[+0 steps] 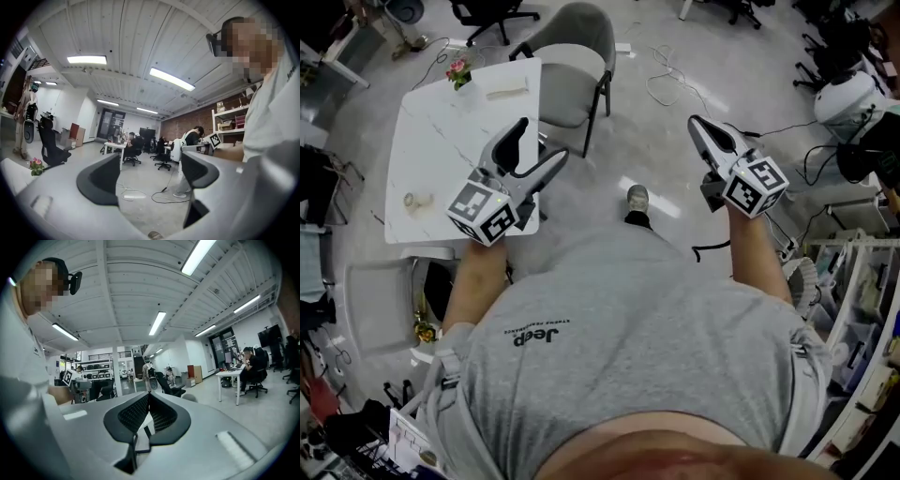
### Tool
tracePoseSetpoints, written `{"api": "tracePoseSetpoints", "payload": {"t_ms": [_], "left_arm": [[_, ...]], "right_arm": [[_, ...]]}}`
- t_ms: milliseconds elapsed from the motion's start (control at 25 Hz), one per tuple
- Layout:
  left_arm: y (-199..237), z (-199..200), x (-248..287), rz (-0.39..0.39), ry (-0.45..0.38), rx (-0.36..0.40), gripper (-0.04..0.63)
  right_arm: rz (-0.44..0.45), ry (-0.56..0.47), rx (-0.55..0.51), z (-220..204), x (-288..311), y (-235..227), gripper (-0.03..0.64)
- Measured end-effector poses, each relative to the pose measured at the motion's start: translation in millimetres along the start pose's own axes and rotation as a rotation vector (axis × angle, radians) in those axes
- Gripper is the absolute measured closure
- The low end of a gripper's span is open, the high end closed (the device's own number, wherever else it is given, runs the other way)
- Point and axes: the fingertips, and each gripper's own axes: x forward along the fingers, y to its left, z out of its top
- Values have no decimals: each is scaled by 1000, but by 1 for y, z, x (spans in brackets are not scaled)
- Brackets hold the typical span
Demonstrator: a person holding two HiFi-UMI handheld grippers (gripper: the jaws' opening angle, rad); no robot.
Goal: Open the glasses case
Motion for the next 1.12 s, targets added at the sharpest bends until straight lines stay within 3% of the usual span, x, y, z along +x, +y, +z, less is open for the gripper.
{"api": "tracePoseSetpoints", "payload": {"t_ms": [320, 600, 880, 1120], "left_arm": [[67, 2, 120, 153, -19, 31, 155], [122, 16, 232, 227, -41, 37, 155], [163, 7, 302, 232, 19, 31, 155], [196, -11, 337, 178, 51, -5, 155]], "right_arm": [[161, 1, 10, 8, 100, -144, 612], [273, 9, -19, 40, 180, -251, 612], [321, 29, -1, 39, 231, -305, 612], [295, 59, 44, 24, 265, -334, 612]]}}
